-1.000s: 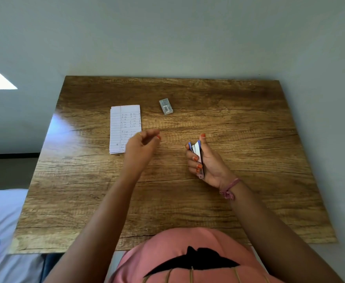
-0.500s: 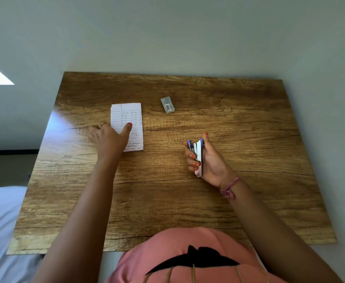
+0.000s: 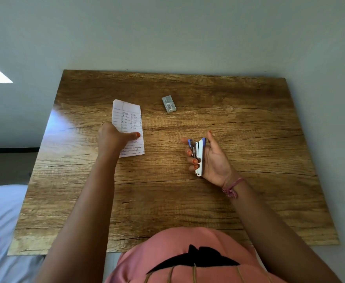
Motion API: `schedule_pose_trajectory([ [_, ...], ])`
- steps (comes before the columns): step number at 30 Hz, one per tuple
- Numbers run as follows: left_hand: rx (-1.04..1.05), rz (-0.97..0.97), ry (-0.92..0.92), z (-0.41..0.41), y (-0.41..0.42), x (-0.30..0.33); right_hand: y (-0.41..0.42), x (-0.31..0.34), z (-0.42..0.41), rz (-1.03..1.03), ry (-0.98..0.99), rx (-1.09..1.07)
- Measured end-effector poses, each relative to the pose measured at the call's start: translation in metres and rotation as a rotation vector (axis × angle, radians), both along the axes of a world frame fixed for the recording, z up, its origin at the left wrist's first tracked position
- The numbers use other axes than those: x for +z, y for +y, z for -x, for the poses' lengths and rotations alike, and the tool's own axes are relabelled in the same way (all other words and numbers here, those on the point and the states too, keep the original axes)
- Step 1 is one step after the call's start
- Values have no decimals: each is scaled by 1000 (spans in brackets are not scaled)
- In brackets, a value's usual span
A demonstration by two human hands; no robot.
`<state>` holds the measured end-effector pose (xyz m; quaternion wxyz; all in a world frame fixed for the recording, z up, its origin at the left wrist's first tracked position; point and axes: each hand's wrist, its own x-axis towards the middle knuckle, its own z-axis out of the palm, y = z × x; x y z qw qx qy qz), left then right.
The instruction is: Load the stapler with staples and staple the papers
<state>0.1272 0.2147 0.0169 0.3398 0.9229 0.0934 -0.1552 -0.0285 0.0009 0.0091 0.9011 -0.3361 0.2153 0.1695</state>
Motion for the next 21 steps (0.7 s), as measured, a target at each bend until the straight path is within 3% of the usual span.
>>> schedule_pose_trajectory([
  [7,-6,133,-68,12,8,-2,-2,3,5,7,-6,-20],
  [15,-45,735,210,40,5,34,-7,8,19,102,-11,2],
  [21,-240,867,261,69,-18,57,-10,16,34,157,-43,33],
])
